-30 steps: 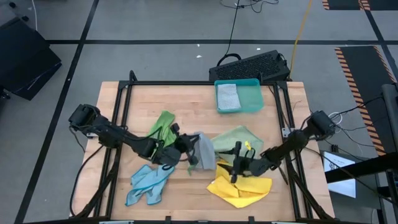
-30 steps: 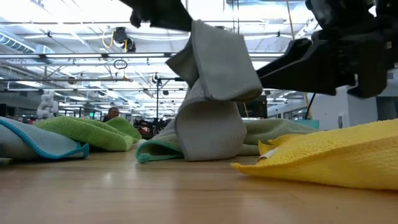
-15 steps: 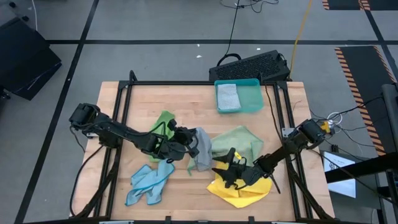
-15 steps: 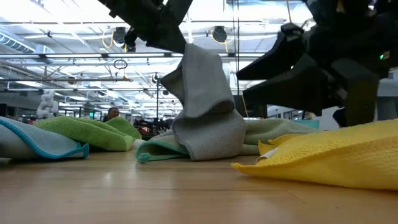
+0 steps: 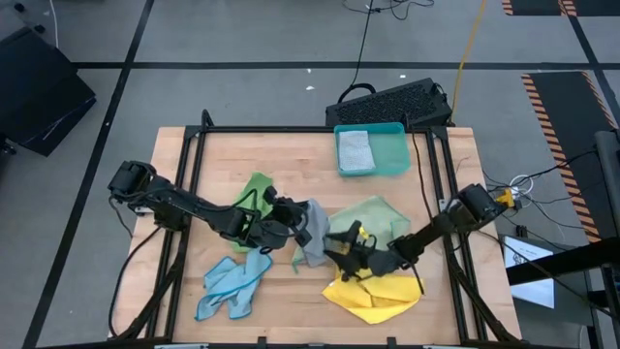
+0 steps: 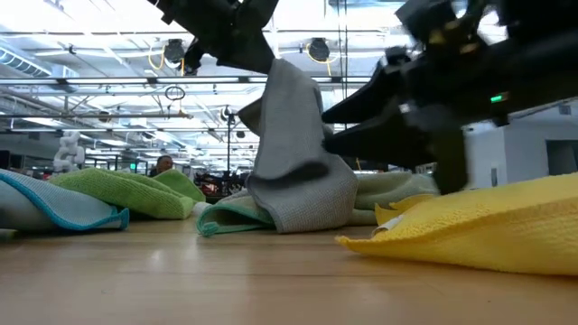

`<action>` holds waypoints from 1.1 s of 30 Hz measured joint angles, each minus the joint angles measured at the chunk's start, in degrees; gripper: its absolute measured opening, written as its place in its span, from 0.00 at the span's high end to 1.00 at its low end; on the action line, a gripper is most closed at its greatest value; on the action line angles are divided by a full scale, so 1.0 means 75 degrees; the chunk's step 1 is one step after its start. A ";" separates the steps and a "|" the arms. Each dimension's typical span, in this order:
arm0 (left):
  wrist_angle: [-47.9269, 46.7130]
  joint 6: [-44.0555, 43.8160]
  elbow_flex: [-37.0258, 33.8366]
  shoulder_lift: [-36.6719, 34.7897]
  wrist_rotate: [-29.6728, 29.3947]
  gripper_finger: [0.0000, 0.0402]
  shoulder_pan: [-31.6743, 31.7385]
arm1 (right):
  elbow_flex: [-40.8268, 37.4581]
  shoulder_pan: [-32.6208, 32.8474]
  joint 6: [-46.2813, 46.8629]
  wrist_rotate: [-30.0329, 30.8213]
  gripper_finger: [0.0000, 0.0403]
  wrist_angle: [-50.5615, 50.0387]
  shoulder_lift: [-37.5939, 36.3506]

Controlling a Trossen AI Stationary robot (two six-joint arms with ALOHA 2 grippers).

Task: Fold microfiber towels
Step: Fold the gray microfiber cloth

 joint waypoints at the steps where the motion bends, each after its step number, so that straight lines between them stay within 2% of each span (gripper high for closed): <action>1: 0.0076 0.0056 0.0000 0.0000 0.0011 0.99 -0.0001 | 0.0000 -0.0124 0.0127 0.0009 0.41 0.0013 0.0000; 6: 0.0271 0.0177 0.0000 0.0000 0.0493 0.95 -0.0001 | 0.0000 -0.0730 0.0506 0.0016 0.46 0.0552 0.0000; 10: 0.0207 0.0462 0.0000 0.0000 0.0869 0.98 -0.0001 | 0.0000 -0.1105 0.0528 -0.0031 0.52 0.0744 -0.0030; 13: -0.0061 0.0442 0.0000 0.0000 0.0962 0.98 -0.0001 | 0.0000 -0.1218 0.0984 -0.0526 0.61 0.0652 -0.0038; 18: -0.0814 0.0117 0.0000 0.0000 0.1163 0.95 -0.0001 | -0.0003 -0.1255 0.1661 -0.1428 0.81 0.0092 -0.0056; 21: -0.1174 -0.0111 0.0000 0.0000 0.1230 0.97 -0.0001 | -0.0009 -0.1246 0.1722 -0.1620 0.94 -0.0505 -0.0336; 23: -0.1313 -0.0161 0.0000 0.0000 0.1236 0.99 -0.0001 | -0.0019 -0.1247 0.1771 -0.1835 0.98 -0.1109 -0.0692; 27: -0.1314 -0.0207 0.0000 0.0000 0.1236 0.97 -0.0001 | -0.0107 -0.1286 0.2124 -0.2442 0.97 -0.2593 -0.1762; 33: -0.1299 -0.0203 0.0000 0.0000 0.1369 0.97 -0.0001 | -0.0117 -0.1632 0.2689 -0.4144 0.99 -0.5527 -0.3612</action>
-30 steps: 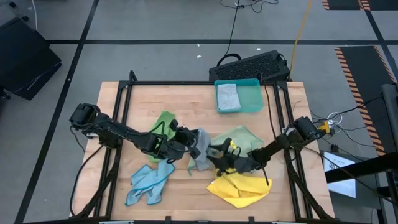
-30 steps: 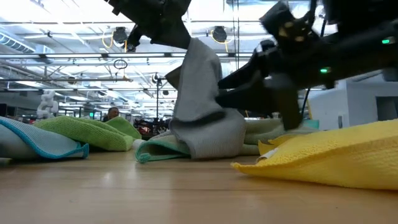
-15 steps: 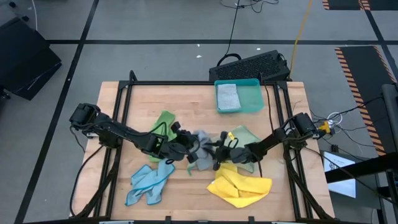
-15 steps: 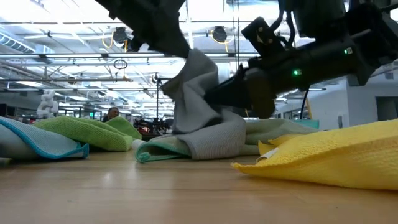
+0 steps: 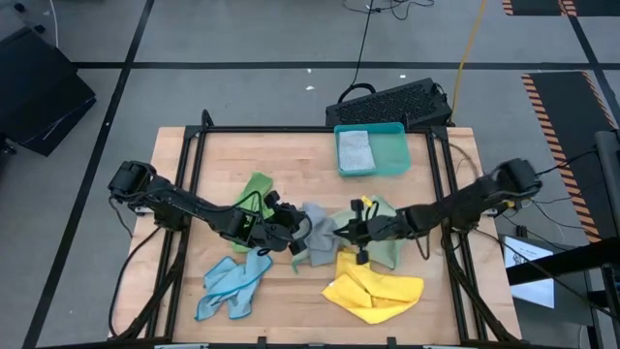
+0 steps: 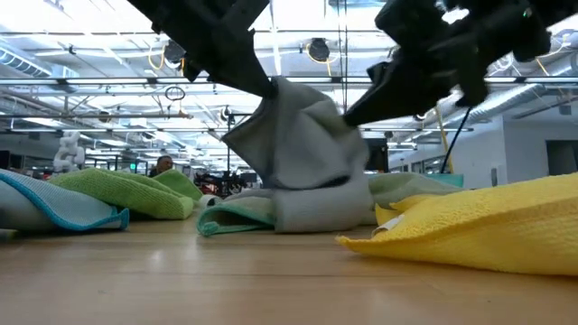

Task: Fold microfiber towels
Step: Fold the gray microfiber cloth

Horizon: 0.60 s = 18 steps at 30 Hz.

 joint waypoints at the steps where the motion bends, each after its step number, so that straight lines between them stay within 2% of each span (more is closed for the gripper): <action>1: 0.0033 0.0046 0.0000 0.0000 0.0054 0.98 0.0000 | 0.0000 -0.0068 0.0131 -0.0261 0.99 -0.0386 -0.0252; 4: 0.0104 0.0091 -0.0003 0.0000 0.0199 0.99 0.0000 | -0.0003 -0.0248 0.0278 -0.0686 0.99 -0.1316 -0.0879; 6: 0.0138 0.0090 -0.0003 0.0000 0.0205 0.97 0.0000 | -0.0003 -0.0328 0.0320 -0.0654 0.99 -0.1690 -0.1196; 11: 0.0250 0.0055 -0.0002 0.0000 0.0221 0.97 0.0000 | -0.0006 -0.0370 0.0646 0.0361 0.98 -0.2038 -0.1637; 14: 0.0247 -0.0001 0.0000 0.0000 0.0389 0.99 0.0000 | -0.0006 -0.0251 0.0642 0.0556 0.98 -0.2236 -0.1785; 18: 0.0239 -0.0021 -0.0003 0.0000 0.0397 0.96 0.0000 | -0.0006 0.0137 0.1001 0.1092 0.89 -0.2403 -0.1849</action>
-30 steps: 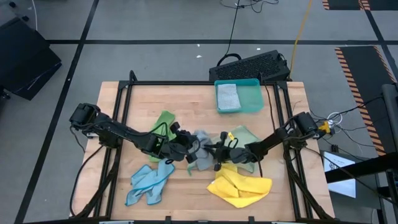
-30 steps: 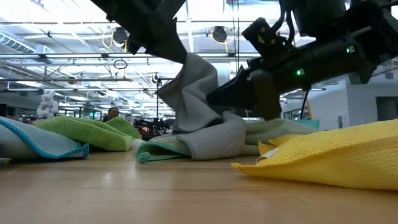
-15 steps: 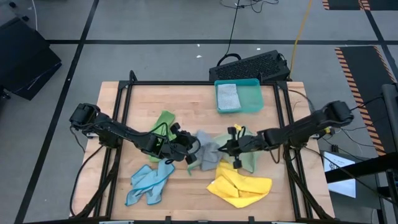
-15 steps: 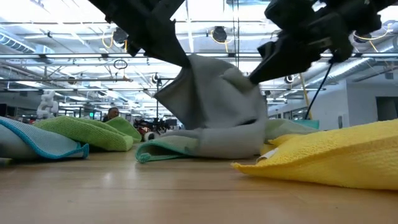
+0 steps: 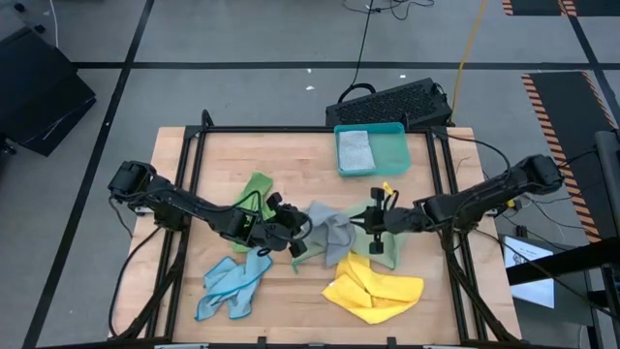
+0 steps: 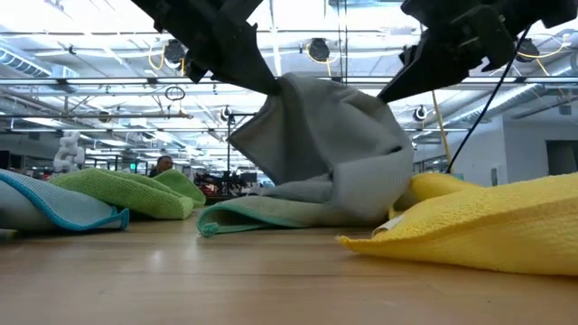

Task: Fold microfiber towels
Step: Fold the gray microfiber cloth

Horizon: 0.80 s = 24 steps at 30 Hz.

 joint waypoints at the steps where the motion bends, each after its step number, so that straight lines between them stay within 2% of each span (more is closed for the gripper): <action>1: 0.0000 -0.0035 0.0000 0.0000 0.0001 0.96 0.0000 | -0.0003 0.0117 0.0091 0.0174 0.86 -0.0067 0.0007; 8: -0.0003 -0.0020 0.0003 0.0000 0.0003 0.97 0.0000 | -0.0003 0.0854 0.0872 0.1140 0.61 0.0115 0.0346; 12: -0.0003 -0.0010 0.0000 0.0000 0.0000 0.98 0.0011 | -0.0003 0.1152 0.1024 0.1235 0.51 0.0870 0.0902; 19: 0.0000 -0.0039 0.0000 0.0000 -0.0003 0.95 0.0015 | -0.0003 0.1420 0.0183 0.1046 0.48 0.3760 0.2680; 24: -0.0003 -0.0010 0.0000 0.0001 -0.0006 0.99 0.0015 | 0.0116 0.1423 0.0354 0.1277 0.51 0.5026 0.3844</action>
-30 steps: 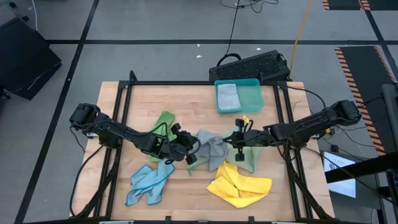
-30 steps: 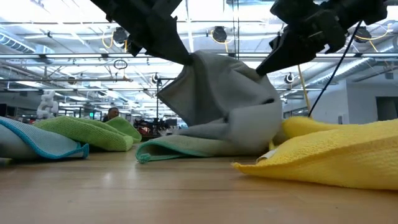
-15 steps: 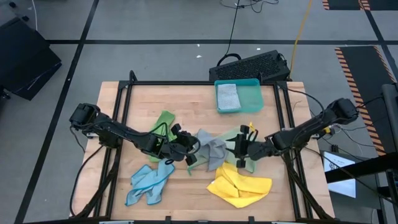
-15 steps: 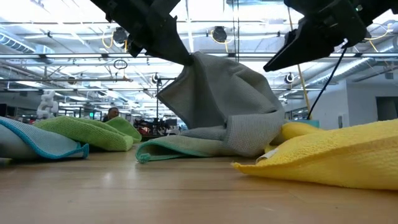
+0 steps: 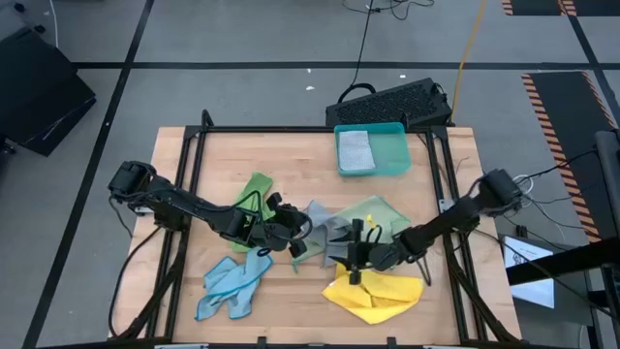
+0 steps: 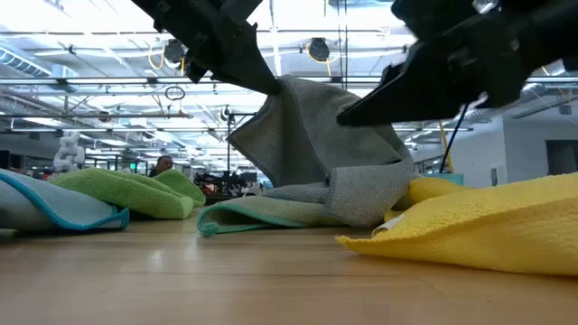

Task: Fold microfiber towels
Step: Fold the gray microfiber cloth

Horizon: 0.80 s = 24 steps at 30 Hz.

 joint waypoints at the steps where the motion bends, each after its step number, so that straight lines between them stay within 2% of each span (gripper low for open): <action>1: 0.0000 0.0041 0.0000 -0.0001 -0.0008 0.99 0.0001 | 0.0094 0.0016 0.0145 0.0172 0.51 -0.0014 0.0156; 3: 0.0003 0.0090 0.0000 -0.0001 -0.0108 0.98 0.0023 | 0.0338 0.0024 0.0286 0.0574 0.51 -0.0275 0.0419; 7: 0.0000 0.0094 0.0000 -0.0001 -0.0176 0.95 0.0091 | 0.0885 0.0021 -0.0192 0.0994 0.47 -0.1259 0.0647; 11: -0.0041 0.0096 0.0001 -0.0001 -0.0177 0.97 0.0093 | 0.1241 0.0024 -0.0260 0.1365 0.44 -0.2183 0.0628; 15: -0.0053 0.0128 0.0002 -0.0001 -0.0171 0.99 0.0093 | 0.1245 -0.0033 -0.0151 0.1405 0.44 -0.2814 0.0614; 19: -0.0064 0.0097 0.0000 -0.0001 -0.0157 0.95 0.0093 | 0.1245 -0.0099 0.0022 0.1441 0.47 -0.3478 0.0615; 24: -0.0068 0.0088 0.0000 -0.0001 -0.0137 0.94 0.0093 | 0.1245 -0.0111 0.0007 0.1502 0.50 -0.3301 0.0615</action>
